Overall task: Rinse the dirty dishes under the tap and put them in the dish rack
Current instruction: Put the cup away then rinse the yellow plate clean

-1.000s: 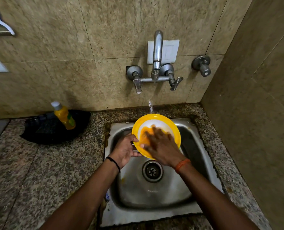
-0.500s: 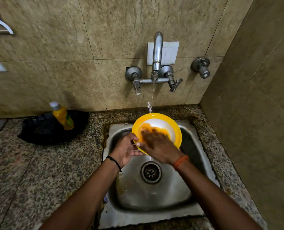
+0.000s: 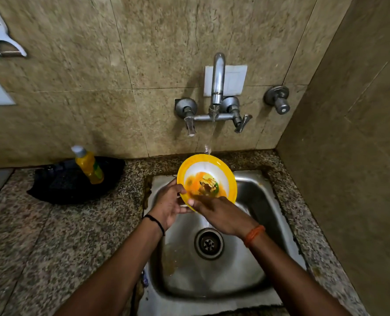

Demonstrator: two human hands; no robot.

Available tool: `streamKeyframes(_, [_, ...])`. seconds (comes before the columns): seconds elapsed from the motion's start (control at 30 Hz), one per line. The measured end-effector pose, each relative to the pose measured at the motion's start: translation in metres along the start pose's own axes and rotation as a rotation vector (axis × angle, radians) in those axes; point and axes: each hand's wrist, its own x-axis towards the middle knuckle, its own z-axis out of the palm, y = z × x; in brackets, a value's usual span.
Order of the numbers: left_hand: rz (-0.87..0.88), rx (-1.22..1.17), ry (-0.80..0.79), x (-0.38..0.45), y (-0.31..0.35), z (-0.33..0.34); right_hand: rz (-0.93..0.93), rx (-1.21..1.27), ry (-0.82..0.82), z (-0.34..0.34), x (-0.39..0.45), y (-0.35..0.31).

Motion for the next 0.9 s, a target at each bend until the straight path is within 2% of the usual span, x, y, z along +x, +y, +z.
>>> streamKeyframes(0.1, [0.004, -0.008, 0.007, 0.003, 0.003, -0.004, 0.015, -0.132, 0.084, -0.008, 0.003, 0.001])
streamKeyframes(0.33, [-0.009, 0.003, 0.007, 0.001, 0.003, -0.004, -0.044, -0.165, 0.144, 0.003, 0.004, 0.009])
streamKeyframes(0.53, [-0.109, 0.0, -0.049, -0.005, 0.001, 0.006, -0.052, -0.13, 0.102, 0.015, 0.021, 0.022])
streamKeyframes(0.63, [-0.094, -0.003, -0.054, -0.004, 0.003, 0.004, -0.064, -0.113, 0.111, 0.005, 0.026, 0.022])
streamKeyframes(0.73, [-0.064, 0.023, -0.06, -0.002, 0.009, 0.0, -0.002, -0.236, 0.193, -0.014, 0.027, 0.037])
streamKeyframes(0.8, [-0.055, 0.017, -0.059, -0.003, 0.013, 0.004, 0.041, -0.407, 0.223, -0.017, 0.029, 0.04])
streamKeyframes(0.9, [-0.049, -0.041, -0.018, -0.001, 0.018, 0.008, 0.05, -0.535, 0.264, -0.009, 0.02, 0.025])
